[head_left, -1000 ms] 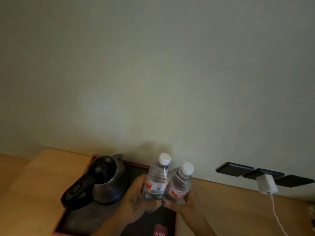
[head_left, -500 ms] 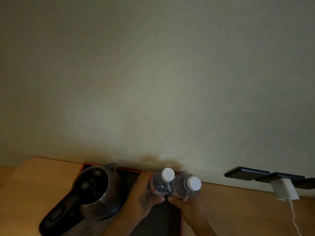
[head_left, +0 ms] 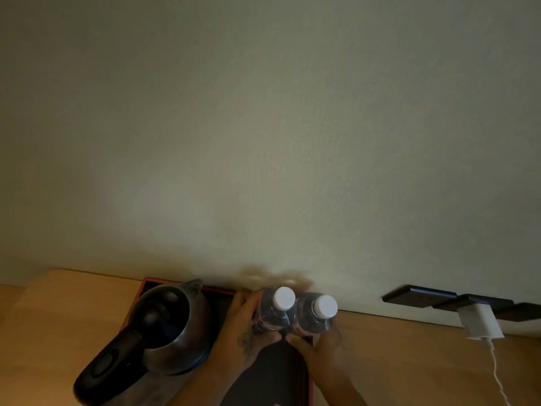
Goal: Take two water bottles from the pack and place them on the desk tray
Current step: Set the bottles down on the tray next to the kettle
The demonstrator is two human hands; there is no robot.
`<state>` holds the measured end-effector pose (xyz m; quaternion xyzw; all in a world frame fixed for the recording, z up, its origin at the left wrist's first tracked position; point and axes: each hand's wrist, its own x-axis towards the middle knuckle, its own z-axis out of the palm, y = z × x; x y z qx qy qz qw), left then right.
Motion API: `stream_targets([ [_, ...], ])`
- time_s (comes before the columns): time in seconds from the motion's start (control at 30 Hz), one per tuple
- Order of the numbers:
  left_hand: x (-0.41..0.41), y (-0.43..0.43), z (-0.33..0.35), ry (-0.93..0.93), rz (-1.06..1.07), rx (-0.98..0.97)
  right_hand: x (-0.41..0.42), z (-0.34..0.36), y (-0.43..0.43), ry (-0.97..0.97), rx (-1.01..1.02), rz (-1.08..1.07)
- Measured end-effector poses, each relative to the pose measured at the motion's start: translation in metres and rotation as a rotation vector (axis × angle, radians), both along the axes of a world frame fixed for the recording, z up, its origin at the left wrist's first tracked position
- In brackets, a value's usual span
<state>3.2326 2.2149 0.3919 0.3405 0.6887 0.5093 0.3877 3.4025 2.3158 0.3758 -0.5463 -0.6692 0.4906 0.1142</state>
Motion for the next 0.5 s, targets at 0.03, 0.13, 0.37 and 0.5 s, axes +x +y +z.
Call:
stream_targets([
  [0.03, 0.0, -0.001, 0.008, 0.08, -0.035, -0.039, 0.001, 0.007, -0.002, -0.014, 0.022, 0.028],
  [0.13, -0.002, -0.009, 0.039, 0.304, -0.114, -0.169, 0.008, 0.036, -0.003, -0.023, 0.058, 0.088],
  [0.37, -0.035, -0.011, 0.162, 0.893, -0.418, 0.06, 0.019, 0.158, -0.008, -0.163, 0.423, 0.341],
  [0.5, -0.041, 0.019, 0.205, 1.062, -0.68, -0.022, -0.008, 0.194, 0.009, -0.327, 0.536, 0.559],
])
